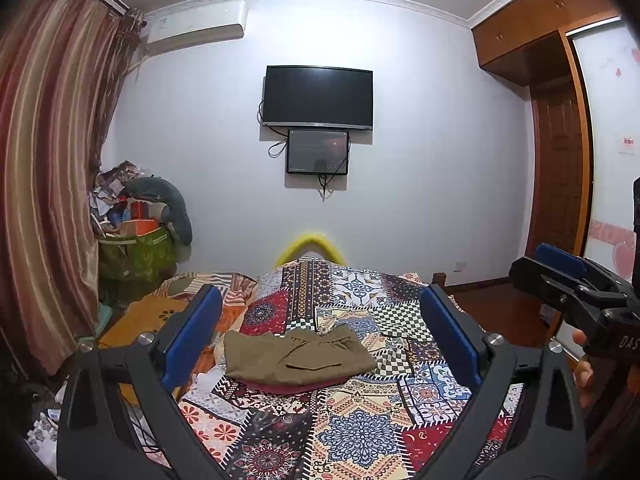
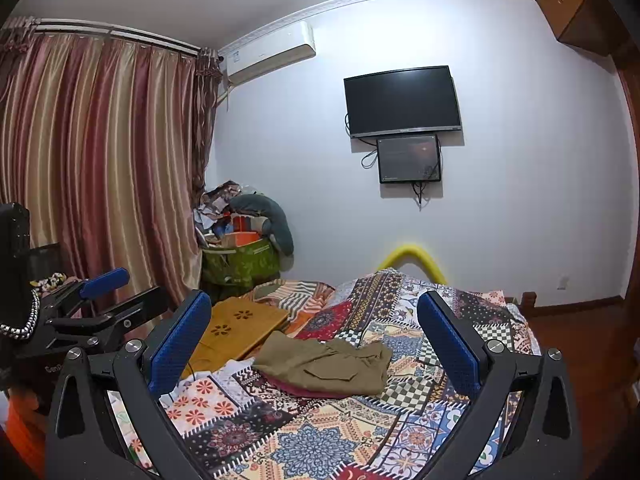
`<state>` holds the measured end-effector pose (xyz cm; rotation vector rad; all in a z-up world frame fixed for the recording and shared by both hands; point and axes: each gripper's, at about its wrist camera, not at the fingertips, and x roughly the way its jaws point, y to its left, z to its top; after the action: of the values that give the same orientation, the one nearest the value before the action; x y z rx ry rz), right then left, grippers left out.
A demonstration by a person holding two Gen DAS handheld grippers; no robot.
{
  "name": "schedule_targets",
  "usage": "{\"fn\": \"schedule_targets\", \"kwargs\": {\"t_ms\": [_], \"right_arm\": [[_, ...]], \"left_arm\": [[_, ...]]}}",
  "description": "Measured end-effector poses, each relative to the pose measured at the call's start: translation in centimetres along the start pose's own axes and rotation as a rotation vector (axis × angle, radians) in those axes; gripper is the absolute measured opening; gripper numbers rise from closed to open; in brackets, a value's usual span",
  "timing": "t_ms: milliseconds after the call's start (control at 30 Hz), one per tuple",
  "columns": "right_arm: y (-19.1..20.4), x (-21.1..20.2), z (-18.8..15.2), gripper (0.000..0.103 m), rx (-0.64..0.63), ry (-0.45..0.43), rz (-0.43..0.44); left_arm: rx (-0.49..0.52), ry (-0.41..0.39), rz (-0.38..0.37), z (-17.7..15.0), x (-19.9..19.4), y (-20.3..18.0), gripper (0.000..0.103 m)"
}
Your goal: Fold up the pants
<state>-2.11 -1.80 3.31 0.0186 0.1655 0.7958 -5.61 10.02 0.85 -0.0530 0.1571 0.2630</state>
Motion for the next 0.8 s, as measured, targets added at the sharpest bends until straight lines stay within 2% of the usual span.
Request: {"fn": "schedule_targets", "kwargs": {"t_ms": [800], "right_arm": [[-0.22, -0.17, 0.03, 0.103, 0.013, 0.004, -0.001]], "left_arm": [[0.013, 0.004, -0.019, 0.21, 0.1, -0.08, 0.101]]}}
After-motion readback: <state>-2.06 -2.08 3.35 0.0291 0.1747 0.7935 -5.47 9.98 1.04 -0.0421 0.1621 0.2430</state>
